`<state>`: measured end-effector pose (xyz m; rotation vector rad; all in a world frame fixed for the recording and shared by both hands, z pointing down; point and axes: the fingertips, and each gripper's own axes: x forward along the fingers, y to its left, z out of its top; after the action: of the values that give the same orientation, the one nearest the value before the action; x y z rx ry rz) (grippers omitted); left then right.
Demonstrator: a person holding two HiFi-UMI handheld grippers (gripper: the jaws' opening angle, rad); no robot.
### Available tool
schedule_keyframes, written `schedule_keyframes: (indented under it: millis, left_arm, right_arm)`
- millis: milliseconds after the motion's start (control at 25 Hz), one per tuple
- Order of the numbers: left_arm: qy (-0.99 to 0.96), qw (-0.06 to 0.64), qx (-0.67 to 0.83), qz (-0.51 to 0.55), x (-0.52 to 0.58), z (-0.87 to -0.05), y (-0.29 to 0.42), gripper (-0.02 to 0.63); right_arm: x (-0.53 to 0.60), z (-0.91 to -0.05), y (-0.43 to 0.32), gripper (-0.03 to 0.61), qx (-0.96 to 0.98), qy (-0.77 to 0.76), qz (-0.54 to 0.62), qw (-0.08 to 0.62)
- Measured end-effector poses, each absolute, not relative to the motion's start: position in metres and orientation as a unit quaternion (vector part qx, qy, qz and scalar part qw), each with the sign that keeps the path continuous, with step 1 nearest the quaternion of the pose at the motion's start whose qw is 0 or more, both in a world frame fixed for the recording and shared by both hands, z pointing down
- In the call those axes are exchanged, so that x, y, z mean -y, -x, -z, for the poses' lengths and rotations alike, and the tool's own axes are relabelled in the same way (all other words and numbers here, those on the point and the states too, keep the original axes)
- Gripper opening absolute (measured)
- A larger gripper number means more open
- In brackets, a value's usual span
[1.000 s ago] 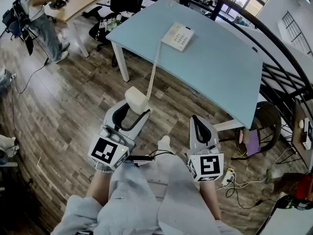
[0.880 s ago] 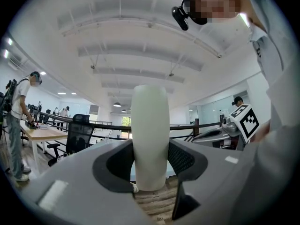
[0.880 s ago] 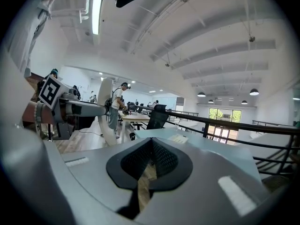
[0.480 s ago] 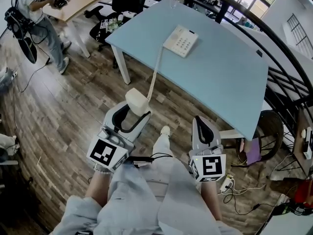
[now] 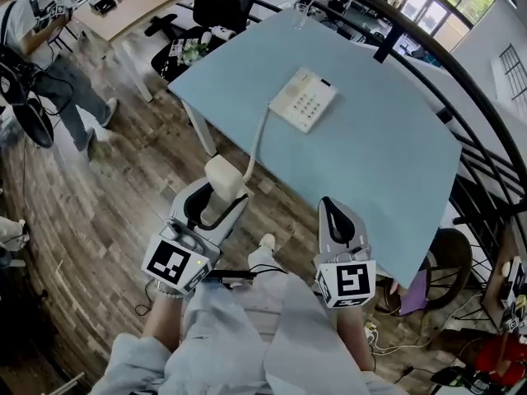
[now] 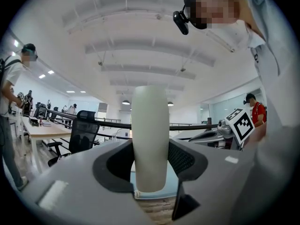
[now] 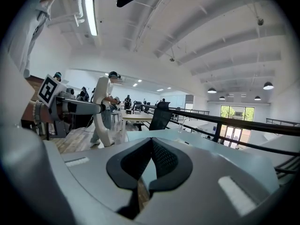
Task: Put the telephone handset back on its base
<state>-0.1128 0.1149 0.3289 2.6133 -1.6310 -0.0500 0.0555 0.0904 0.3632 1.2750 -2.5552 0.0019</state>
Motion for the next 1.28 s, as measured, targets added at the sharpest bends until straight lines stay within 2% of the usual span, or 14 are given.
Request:
schedule_keyframes:
  millis: [480,1280]
  left_arm:
    - [-0.828,0.033,0.559,-0.005,-0.022,-0.325,0.085,0.221]
    - [-0.840,0.040,0.540,-0.027,0.039,-0.329,0.073,0.221]
  right_arm:
    - [0.016,-0.366,-0.077,-0.002,0.904,-0.408,-0.014,0.124]
    - [0.054,-0.370,-0.117,-0.002,0.882,-0.458,-0.031,0.111]
